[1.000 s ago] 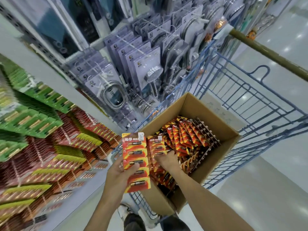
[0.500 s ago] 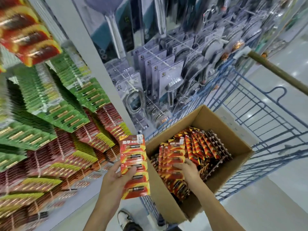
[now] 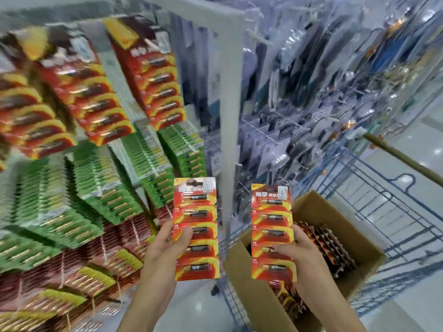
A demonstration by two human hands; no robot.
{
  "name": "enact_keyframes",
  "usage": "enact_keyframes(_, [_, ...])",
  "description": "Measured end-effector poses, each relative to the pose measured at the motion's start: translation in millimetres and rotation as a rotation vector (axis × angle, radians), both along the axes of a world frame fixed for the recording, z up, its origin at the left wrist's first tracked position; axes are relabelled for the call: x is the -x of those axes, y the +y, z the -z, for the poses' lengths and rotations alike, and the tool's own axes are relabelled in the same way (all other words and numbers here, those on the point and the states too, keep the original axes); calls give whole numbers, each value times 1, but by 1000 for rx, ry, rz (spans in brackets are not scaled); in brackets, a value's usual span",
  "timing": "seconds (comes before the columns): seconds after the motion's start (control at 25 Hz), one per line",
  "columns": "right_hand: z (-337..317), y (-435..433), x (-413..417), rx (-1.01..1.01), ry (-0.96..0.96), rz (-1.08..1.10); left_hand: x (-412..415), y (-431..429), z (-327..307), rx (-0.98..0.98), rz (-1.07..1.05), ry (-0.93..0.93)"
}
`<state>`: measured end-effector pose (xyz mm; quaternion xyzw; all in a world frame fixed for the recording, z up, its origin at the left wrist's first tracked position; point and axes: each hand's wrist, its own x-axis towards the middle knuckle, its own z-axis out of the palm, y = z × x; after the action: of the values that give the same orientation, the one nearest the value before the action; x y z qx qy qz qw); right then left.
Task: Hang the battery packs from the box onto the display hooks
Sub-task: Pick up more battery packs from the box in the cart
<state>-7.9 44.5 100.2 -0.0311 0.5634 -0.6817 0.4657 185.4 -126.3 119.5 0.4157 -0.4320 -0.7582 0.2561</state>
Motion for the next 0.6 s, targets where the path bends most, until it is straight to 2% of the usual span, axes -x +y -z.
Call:
enact_keyframes(0.16, [-39,-47,-34,167,-154,-13,-45,-21,-39,42,-173,37])
enact_keyframes(0.24, [-50,-70,-50,202,-160,-63,-67,-31,-55,69,-258,53])
enact_keyframes(0.6, [-109,-168,-116,221,49,-287,-147,-57,-101,124,-574,118])
